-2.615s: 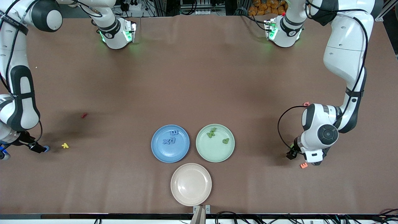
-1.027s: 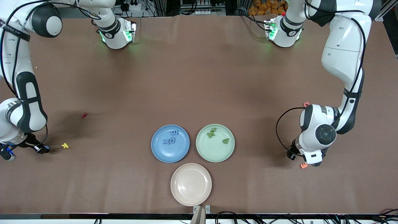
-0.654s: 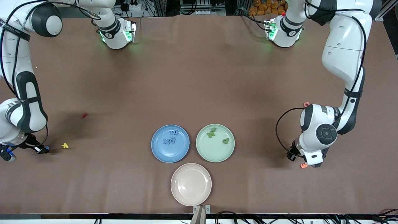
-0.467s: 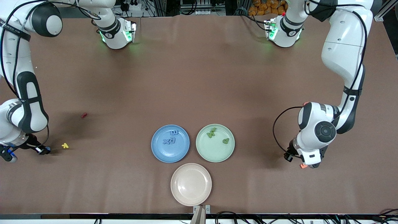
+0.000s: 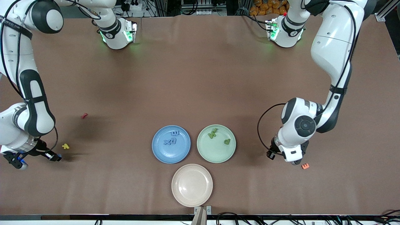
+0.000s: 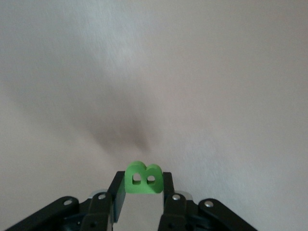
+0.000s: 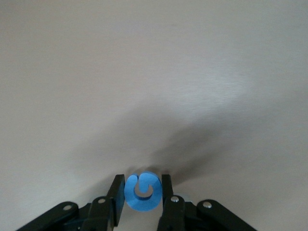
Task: Sort letters by color into matching plates
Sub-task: 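Carry the green B to the green plate while the right gripper carries G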
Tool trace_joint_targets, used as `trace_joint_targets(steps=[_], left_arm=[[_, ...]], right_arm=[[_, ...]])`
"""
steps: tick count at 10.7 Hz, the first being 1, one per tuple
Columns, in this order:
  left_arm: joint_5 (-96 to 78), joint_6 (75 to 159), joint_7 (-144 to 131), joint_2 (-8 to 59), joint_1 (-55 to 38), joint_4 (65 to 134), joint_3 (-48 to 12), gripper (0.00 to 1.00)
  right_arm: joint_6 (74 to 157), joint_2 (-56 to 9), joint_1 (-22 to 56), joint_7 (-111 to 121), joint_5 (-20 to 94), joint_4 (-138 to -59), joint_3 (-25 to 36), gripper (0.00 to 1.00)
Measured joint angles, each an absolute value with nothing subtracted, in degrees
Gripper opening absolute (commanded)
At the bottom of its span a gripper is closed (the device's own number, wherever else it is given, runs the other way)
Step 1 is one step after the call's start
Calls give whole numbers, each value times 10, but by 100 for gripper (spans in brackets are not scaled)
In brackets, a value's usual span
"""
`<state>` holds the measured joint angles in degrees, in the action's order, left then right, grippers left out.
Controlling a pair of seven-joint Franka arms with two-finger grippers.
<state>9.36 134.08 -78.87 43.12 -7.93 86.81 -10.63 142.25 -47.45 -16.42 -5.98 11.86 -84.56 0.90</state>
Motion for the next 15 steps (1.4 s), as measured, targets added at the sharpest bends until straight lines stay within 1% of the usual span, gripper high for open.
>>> trace_joint_targets(steps=[4, 7, 9, 10, 11, 13, 15], left_arm=[[93, 1341, -871, 431, -129, 860, -126, 0], [93, 1342, -938, 430, -183, 838, -128, 0], [93, 1342, -970, 428, -206, 820, -129, 0], [93, 1342, -978, 428, -213, 812, -130, 44], [93, 1342, -985, 426, -218, 807, -130, 99], [94, 1341, -986, 412, -231, 800, -130, 100], [107, 1340, -986, 401, -244, 800, -126, 100]], right_arm=[[1404, -453, -154, -58, 104, -845, -13, 18], [1392, -449, -95, -71, 56, -845, -14, 21], [1370, -443, -35, -112, 37, -846, 6, 21], [1360, -441, 1, -133, 33, -846, 23, 21], [1354, -440, 35, -148, 32, -846, 39, 21], [1336, -440, 92, -171, 32, -847, 58, 21], [1326, -440, 138, -210, 32, -847, 62, 21]])
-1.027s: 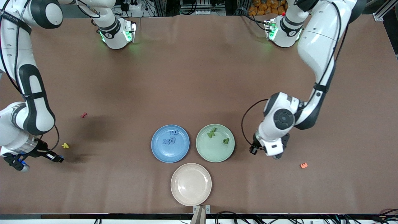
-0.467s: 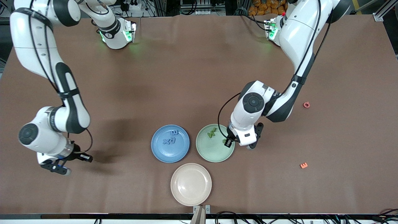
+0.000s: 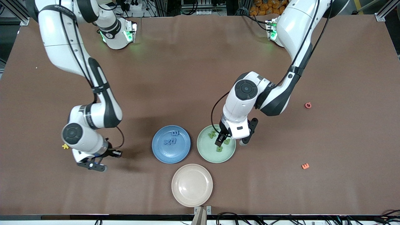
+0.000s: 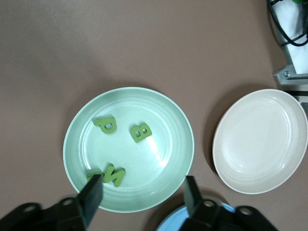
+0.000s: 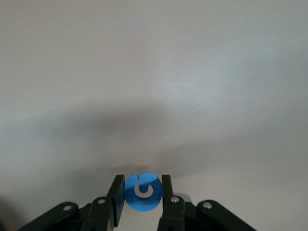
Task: Sort letters by color into matching plates
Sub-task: 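Carry the green B to the green plate while the right gripper carries G, then open both grippers to drop the letters onto their plates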
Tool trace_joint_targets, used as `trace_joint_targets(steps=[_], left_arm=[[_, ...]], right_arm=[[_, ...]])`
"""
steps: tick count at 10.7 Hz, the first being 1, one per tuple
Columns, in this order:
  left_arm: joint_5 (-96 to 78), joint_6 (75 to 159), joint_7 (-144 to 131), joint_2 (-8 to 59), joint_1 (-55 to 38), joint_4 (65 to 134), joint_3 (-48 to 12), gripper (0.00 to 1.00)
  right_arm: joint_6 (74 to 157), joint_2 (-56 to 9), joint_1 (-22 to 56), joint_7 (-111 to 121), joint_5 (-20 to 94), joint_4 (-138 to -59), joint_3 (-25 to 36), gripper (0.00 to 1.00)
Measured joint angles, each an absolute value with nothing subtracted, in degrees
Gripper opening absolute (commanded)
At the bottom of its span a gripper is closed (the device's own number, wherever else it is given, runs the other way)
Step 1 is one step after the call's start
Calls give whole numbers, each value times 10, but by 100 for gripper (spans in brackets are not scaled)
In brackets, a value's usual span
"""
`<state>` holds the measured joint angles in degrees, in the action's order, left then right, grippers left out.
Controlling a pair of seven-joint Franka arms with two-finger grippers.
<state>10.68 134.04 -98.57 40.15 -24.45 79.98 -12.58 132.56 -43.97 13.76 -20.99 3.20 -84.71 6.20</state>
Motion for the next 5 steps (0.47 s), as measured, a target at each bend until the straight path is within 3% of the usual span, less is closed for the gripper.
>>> trace_joint_targets(steps=[5], left_arm=[[112, 1336, -969, 405, -192, 814, -83, 100]], right_arm=[[1319, -437, 240, -327, 32, -843, 61, 22]])
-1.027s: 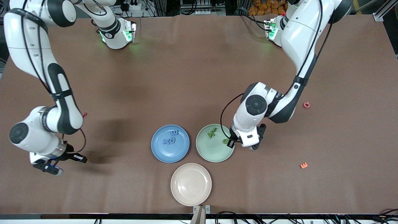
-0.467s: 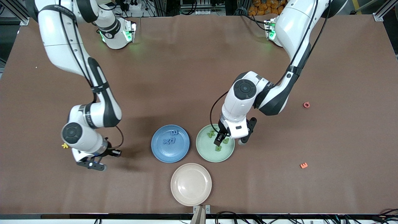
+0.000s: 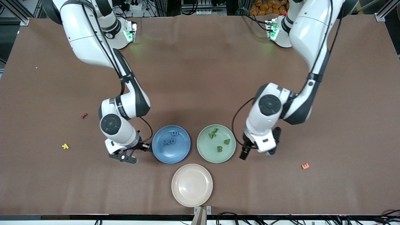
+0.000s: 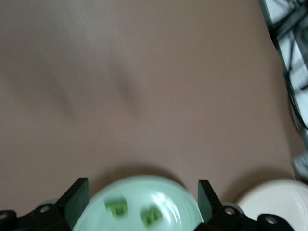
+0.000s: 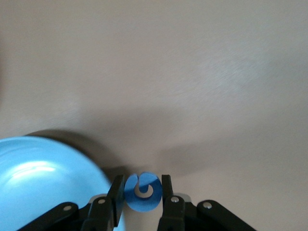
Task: Sort letters by color into matching plates
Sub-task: 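Open both grippers to drop the letters onto their plates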
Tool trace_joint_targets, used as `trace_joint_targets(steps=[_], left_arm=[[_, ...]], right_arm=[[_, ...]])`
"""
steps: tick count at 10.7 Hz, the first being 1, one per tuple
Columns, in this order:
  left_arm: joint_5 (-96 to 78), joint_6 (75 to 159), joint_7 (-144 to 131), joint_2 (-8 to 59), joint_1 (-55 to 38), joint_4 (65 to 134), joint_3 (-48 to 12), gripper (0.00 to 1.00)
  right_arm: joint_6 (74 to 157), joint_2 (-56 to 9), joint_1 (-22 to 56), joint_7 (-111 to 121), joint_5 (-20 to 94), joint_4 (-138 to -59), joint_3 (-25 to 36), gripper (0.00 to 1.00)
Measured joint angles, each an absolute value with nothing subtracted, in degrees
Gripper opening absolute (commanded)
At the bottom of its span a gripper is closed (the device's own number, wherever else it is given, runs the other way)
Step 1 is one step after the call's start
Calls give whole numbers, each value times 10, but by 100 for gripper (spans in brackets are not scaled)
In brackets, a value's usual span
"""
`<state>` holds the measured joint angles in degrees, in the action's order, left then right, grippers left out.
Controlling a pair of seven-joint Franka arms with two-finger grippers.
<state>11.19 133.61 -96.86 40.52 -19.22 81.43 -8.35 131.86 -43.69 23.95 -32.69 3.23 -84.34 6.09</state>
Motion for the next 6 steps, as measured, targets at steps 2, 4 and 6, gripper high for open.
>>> trace_joint_targets(steps=[2, 4, 6], left_arm=[[114, 1322, -884, 412, -145, 820, -82, 100], [114, 1289, -776, 413, -106, 821, -81, 100], [114, 1252, -663, 413, -84, 821, -81, 100]], right_arm=[[1320, -437, 261, -361, 32, -835, 50, 22], [1320, -438, 284, -383, 32, -825, 45, 53], [1321, -440, 299, -389, 32, -819, 38, 100]])
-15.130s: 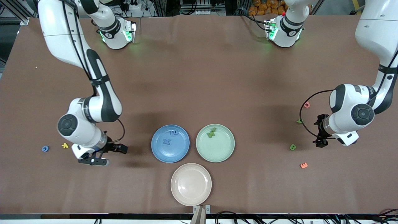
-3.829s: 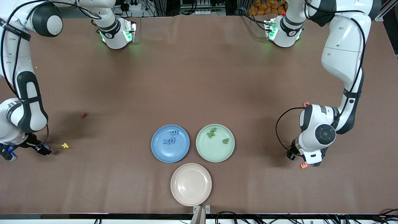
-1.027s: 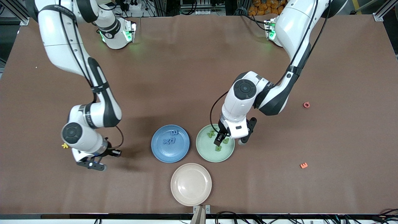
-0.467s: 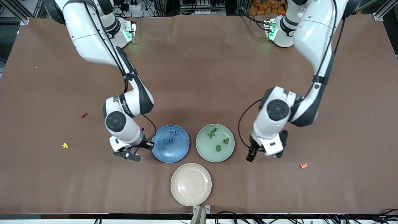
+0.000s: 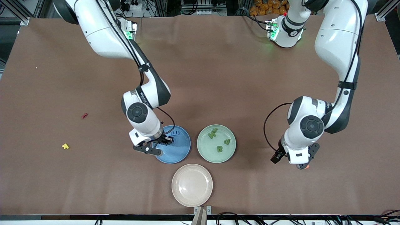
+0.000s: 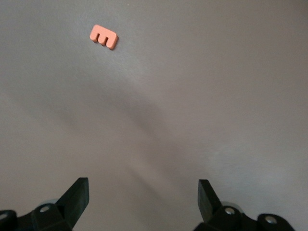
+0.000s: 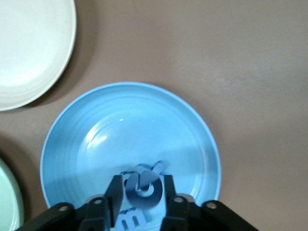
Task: Sort letters by color into matching plates
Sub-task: 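Open both grippers to drop the letters onto their plates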
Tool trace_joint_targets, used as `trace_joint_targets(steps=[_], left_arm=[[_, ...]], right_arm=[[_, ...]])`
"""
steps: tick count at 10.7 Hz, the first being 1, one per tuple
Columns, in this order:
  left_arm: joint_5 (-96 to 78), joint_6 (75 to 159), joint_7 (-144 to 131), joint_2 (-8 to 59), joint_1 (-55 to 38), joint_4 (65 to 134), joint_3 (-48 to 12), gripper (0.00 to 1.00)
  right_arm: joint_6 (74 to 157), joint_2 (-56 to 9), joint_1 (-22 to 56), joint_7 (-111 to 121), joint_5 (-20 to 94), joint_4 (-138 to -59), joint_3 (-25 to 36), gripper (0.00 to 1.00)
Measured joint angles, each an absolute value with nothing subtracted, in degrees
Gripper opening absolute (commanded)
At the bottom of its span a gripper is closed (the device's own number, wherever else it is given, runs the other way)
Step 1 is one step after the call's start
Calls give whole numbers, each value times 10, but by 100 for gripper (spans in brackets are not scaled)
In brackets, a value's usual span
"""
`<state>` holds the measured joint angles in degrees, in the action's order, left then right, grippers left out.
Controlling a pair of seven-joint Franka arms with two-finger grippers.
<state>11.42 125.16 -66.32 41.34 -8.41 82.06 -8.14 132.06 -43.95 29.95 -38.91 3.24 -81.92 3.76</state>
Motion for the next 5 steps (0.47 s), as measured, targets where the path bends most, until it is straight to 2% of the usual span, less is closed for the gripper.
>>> trace_joint_targets(steps=[5], left_arm=[[115, 1147, -380, 411, -56, 815, -81, 100]], right_arm=[[1321, -442, 294, -283, 29, -813, 44, 100]])
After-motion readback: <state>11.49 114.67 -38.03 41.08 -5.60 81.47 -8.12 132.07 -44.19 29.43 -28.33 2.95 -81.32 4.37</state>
